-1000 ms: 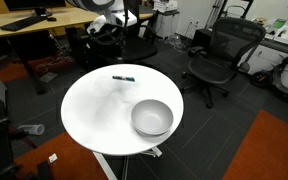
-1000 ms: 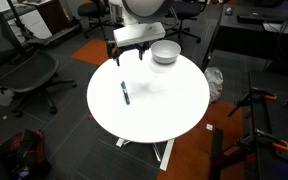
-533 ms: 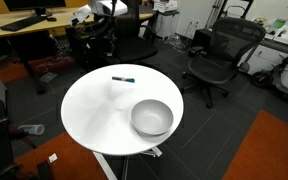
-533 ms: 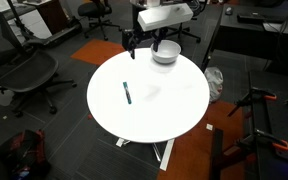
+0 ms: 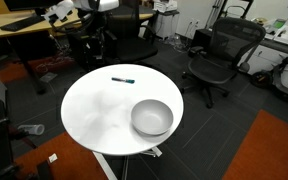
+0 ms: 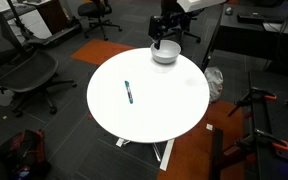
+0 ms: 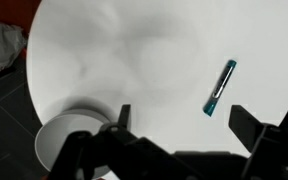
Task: Take the marker out of the grey bowl
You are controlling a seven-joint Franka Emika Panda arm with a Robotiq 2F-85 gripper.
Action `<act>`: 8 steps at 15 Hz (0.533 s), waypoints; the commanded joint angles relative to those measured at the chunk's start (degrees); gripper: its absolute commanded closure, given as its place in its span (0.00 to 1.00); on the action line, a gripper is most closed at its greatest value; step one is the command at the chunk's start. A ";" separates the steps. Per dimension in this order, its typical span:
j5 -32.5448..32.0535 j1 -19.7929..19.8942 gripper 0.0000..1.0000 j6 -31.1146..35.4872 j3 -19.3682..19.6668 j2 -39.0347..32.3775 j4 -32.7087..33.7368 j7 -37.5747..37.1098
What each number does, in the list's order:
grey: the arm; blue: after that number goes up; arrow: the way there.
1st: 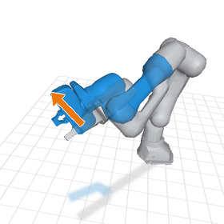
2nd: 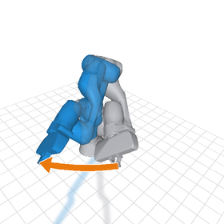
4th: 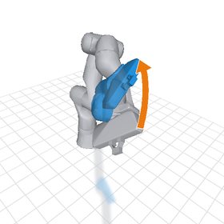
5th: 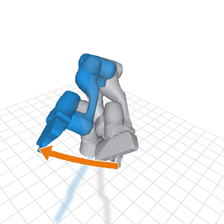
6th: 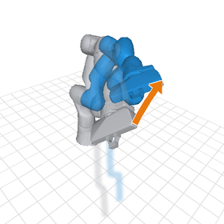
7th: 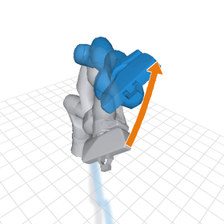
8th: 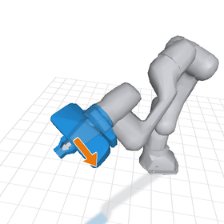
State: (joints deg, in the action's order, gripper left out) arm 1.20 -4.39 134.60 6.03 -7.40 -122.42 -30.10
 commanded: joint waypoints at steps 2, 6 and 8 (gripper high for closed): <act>-0.42 4.03 0.00 1.41 -0.30 7.31 -7.38 7.22; -0.09 5.88 0.00 -0.18 -0.86 5.85 -5.60 8.60; -0.09 5.97 0.00 -0.18 -0.87 5.65 -5.55 8.58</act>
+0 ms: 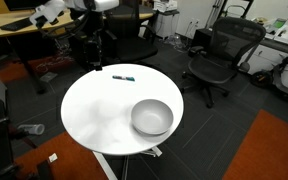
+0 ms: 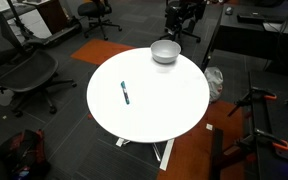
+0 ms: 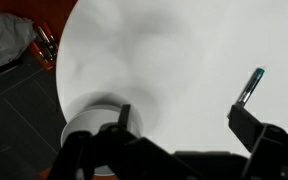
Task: Take the marker out of the grey bowl
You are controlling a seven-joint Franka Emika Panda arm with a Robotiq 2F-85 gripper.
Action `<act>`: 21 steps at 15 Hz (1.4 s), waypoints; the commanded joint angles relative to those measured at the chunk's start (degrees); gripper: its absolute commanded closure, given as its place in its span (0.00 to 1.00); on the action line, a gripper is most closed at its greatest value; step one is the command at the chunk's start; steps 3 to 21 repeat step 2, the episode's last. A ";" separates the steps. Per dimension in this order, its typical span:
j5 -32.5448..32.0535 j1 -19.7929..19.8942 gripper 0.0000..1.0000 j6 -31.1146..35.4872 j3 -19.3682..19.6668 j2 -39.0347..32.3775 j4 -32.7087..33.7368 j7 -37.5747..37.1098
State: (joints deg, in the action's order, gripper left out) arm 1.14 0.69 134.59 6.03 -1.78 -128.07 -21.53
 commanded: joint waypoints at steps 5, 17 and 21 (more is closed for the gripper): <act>-0.03 0.77 0.00 -0.17 -1.25 -0.21 0.11 -0.07; -0.03 0.77 0.00 -0.17 -1.25 -0.21 0.11 -0.07; -0.03 0.77 0.00 -0.17 -1.25 -0.21 0.11 -0.07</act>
